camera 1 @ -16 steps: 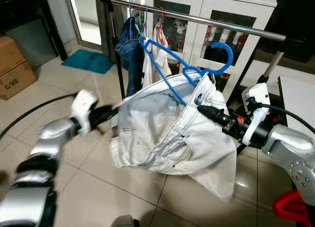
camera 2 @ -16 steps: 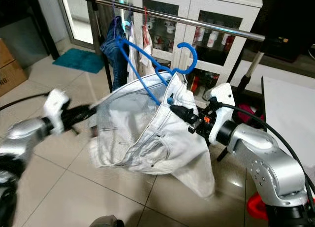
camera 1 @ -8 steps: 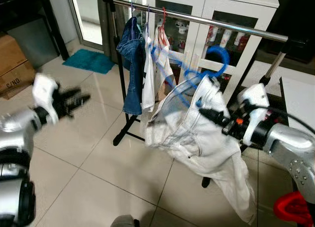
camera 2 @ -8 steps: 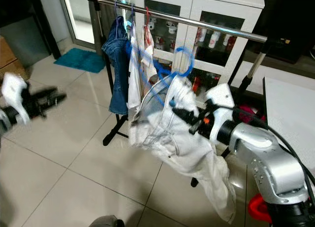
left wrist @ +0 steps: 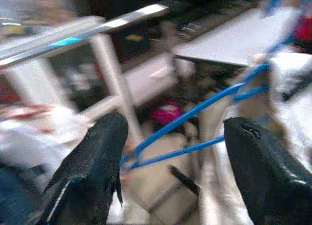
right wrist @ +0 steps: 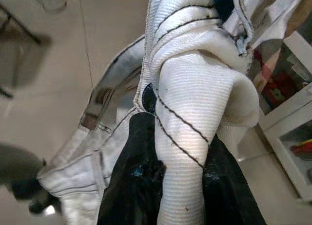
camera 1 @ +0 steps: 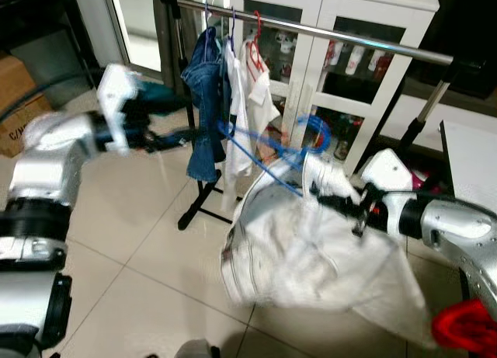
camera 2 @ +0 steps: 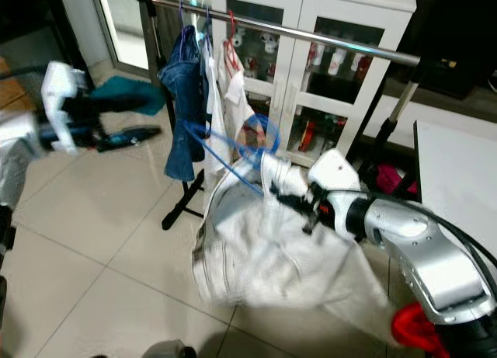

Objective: Hang hanger

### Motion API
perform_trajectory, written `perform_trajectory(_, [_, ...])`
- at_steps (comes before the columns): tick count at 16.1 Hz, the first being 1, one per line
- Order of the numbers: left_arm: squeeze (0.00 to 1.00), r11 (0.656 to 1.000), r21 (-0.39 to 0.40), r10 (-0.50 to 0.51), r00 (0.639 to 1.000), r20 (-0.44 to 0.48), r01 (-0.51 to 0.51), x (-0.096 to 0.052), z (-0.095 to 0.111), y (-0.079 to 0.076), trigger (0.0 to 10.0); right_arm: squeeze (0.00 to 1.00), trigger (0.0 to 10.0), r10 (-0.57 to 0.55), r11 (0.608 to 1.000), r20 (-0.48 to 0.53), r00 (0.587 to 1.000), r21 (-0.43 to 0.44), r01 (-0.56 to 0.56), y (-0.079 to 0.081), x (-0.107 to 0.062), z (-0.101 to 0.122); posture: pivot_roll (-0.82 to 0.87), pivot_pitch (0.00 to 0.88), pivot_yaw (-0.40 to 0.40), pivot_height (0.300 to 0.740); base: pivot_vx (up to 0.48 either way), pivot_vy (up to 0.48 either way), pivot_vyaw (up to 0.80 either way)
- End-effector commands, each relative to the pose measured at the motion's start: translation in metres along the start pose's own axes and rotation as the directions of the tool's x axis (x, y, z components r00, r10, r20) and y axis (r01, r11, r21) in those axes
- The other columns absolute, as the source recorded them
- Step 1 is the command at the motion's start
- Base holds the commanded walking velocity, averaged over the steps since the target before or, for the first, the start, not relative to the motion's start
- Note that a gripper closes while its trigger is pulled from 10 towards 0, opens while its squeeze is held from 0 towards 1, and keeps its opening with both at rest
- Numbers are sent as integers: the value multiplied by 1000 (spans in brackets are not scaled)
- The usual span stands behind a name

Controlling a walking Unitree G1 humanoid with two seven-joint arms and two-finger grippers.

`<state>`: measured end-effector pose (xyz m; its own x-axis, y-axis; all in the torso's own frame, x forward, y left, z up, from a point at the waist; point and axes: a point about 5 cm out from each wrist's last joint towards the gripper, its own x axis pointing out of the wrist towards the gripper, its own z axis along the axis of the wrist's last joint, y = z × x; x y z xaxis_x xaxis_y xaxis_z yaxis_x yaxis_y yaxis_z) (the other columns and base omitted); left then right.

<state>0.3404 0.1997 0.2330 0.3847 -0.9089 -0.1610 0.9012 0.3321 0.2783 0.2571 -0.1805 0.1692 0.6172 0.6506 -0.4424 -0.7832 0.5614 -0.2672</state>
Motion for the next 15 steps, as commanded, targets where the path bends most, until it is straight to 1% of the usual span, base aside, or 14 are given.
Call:
perform_trajectory(1, [0, 996, 36, -80, 996, -37, 81, 10, 7, -4, 10000, 0, 0, 22, 996, 39, 999, -89, -19, 3, -3, 14, 53, 0, -8, 740, 0, 0, 0])
perform_trajectory(2, [0, 994, 34, -98, 994, -44, 99, 12, 7, -5, 10000, 0, 0, 35, 995, 41, 999, -99, -31, 5, -3, 15, 54, 0, -4, 740, 0, 0, 0])
perform_trajectory(3, [0, 989, 15, -148, 987, -68, 150, 15, 6, -8, 10000, 0, 0, 58, 991, 31, 998, -120, -54, 8, -3, 17, 54, 0, -4, 740, 0, 0, 0])
perform_trajectory(5, [0, 969, -8, -246, 963, -110, 247, 21, 1, -16, 10000, 0, 0, 87, 978, -14, 996, -189, -88, 14, -4, 16, 51, 0, 4, 740, 0, 0, 0])
perform_trajectory(6, [0, 960, -5, -278, 951, -136, 280, 24, -2, -20, 10000, 0, 0, 95, 975, -6, 996, -201, -94, 15, -4, 18, 49, 0, 8, 740, 0, 0, 0])
perform_trajectory(7, [0, 956, 2, -289, 945, -151, 293, 26, -4, -21, 10000, 0, 0, 98, 973, -1, 995, -209, -96, 16, -4, 20, 49, 0, 8, 740, 0, 0, 0])
perform_trajectory(8, [0, 951, 27, -298, 939, -173, 307, 31, -6, -23, 10000, 0, 0, 104, 970, 5, 995, -223, -100, 17, -4, 22, 49, 0, 9, 740, 0, 0, 0])
perform_trajectory(10, [0, 943, 63, -311, 934, -175, 326, 40, -5, -24, 10000, 0, 0, 122, 960, 7, 992, -256, -116, 20, -4, 27, 47, 0, 12, 740, 0, 0, 0])
perform_trajectory(12, [0, 919, 103, -357, 913, -197, 382, 48, -6, -31, 10000, 0, 0, 132, 956, 9, 991, -266, -125, 22, -4, 28, 44, 0, 17, 740, 0, 0, 0])
perform_trajectory(13, [0, 905, 147, -361, 904, -230, 399, 51, -10, -34, 4902, 0, 0, 133, 954, 6, 991, -272, -126, 23, -3, 29, 42, 0, 20, 740, 0, 0, 0])
perform_trajectory(14, [0, 901, 161, -361, 901, -240, 404, 53, -12, -36, 4471, 0, 0, 133, 953, 4, 991, -275, -127, 23, -3, 29, 42, 0, 20, 740, 0, 0, 0])
perform_trajectory(15, [0, 900, 175, -358, 907, -220, 398, 57, -14, -37, 0, 0, 0, 139, 950, -5, 990, -283, -135, 24, -3, 28, 40, 0, 21, 740, 0, 0, 0])
